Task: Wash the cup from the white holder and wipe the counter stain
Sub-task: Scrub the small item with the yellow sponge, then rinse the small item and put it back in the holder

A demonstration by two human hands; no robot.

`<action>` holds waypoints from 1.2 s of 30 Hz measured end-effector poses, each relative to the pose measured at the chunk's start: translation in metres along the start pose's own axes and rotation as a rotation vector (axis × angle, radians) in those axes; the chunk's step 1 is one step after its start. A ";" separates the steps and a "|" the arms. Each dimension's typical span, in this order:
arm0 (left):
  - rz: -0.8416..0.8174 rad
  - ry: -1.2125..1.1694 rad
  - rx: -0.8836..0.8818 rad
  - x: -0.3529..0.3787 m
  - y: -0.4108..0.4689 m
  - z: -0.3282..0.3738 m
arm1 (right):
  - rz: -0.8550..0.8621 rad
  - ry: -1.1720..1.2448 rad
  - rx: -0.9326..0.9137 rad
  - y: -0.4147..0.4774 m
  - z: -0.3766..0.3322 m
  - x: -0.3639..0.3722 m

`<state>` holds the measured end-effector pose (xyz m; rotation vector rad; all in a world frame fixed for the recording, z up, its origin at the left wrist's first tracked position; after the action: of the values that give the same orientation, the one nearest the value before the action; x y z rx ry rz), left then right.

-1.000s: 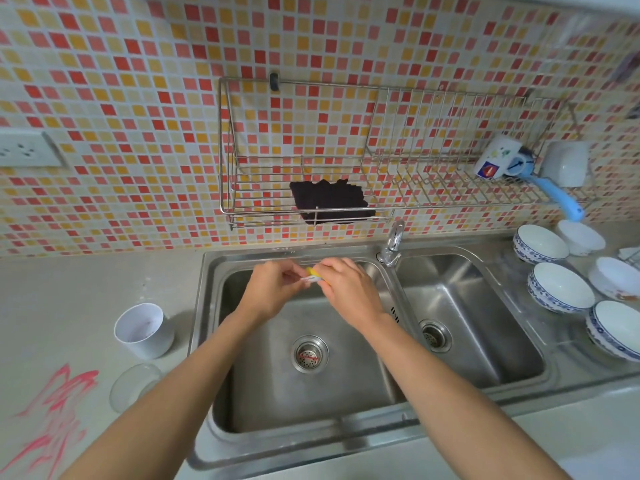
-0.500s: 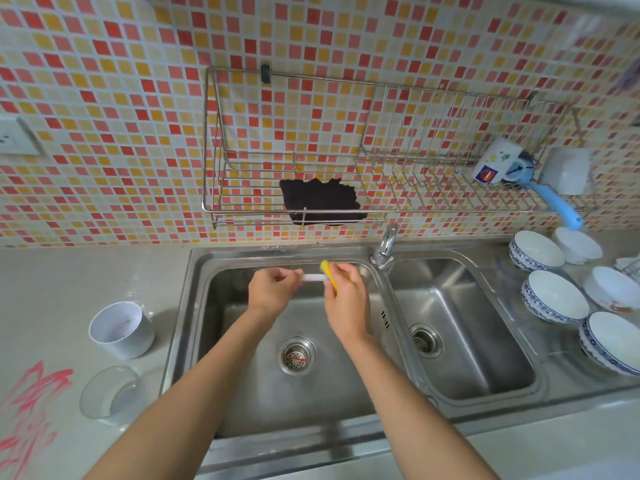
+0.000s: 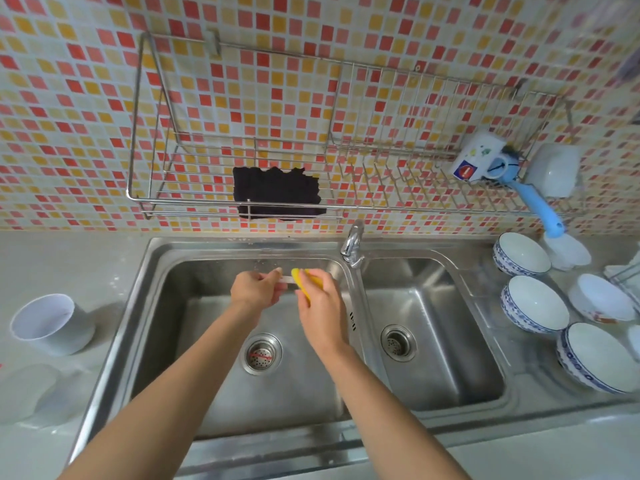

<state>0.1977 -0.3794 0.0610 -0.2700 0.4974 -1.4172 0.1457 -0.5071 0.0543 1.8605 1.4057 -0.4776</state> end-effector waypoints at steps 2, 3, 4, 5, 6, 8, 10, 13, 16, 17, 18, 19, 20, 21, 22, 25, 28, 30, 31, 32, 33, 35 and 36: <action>0.015 -0.021 -0.037 0.008 -0.001 -0.002 | 0.007 -0.039 -0.030 0.000 0.010 -0.005; 0.028 -0.012 -0.046 0.011 -0.001 -0.002 | -0.011 -0.049 -0.074 0.000 0.012 -0.006; 0.040 -0.008 -0.056 0.014 0.000 -0.002 | -0.026 -0.051 -0.106 0.000 0.016 -0.007; 0.045 -0.017 -0.073 0.017 0.001 -0.002 | -0.021 -0.043 -0.113 0.002 0.020 -0.009; 0.045 -0.041 -0.084 0.021 0.001 -0.002 | -0.011 -0.034 -0.085 0.003 0.025 -0.012; 0.042 -0.038 -0.083 0.030 0.002 0.000 | -0.030 -0.004 -0.022 0.006 0.035 -0.017; 0.070 0.051 -0.056 0.037 0.004 0.003 | -0.124 0.017 -0.030 0.006 0.041 -0.015; 0.098 0.174 0.007 0.043 0.008 0.009 | -0.113 -0.003 -0.043 0.007 0.062 -0.017; 0.049 0.401 0.198 0.050 0.007 0.020 | -0.049 0.012 0.221 0.025 0.105 -0.033; 0.027 0.470 0.278 0.052 0.007 0.024 | -0.058 0.017 0.326 0.034 0.118 -0.040; 0.006 0.531 0.358 0.055 0.007 0.028 | -0.094 0.020 0.408 0.042 0.129 -0.044; -0.011 0.578 0.421 0.058 0.007 0.031 | -0.145 0.024 0.464 0.051 0.137 -0.045; -0.025 0.613 0.473 0.062 0.008 0.033 | -0.193 0.027 0.495 0.058 0.141 -0.046; -0.042 0.627 0.502 0.066 0.009 0.034 | -0.234 0.031 0.514 0.065 0.145 -0.046; -0.061 0.624 0.517 0.070 0.009 0.035 | -0.265 0.035 0.520 0.070 0.148 -0.044; -0.093 0.610 0.505 0.081 0.011 0.038 | -0.304 0.027 0.492 0.081 0.152 -0.038; -0.127 0.620 0.524 0.089 0.011 0.041 | -0.364 -0.003 0.407 0.082 0.149 -0.029; -0.131 0.625 0.530 0.092 0.011 0.042 | -0.385 -0.009 0.359 0.082 0.148 -0.024; -0.128 0.629 0.537 0.093 0.011 0.042 | -0.389 -0.013 0.348 0.082 0.147 -0.023; -0.123 0.631 0.541 0.095 0.011 0.042 | -0.387 -0.011 0.341 0.082 0.148 -0.022; -0.120 0.631 0.544 0.096 0.012 0.041 | -0.379 -0.001 0.347 0.083 0.148 -0.023; -0.112 0.634 0.548 0.099 0.012 0.040 | -0.340 0.028 0.372 0.083 0.151 -0.026; -0.110 0.632 0.549 0.100 0.013 0.039 | -0.314 0.038 0.377 0.082 0.153 -0.029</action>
<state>0.2348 -0.4799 0.0720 0.6197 0.5812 -1.6804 0.2337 -0.6500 0.0015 1.9482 1.7376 -0.9209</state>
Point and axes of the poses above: each hand's wrist, its own y-axis towards the middle knuckle, its own x-axis out of the palm, z = x × y, the point moved 3 cm from there along y, towards the middle knuckle, and after that the axes turned 3 degrees about y, right-handed, at the moved point
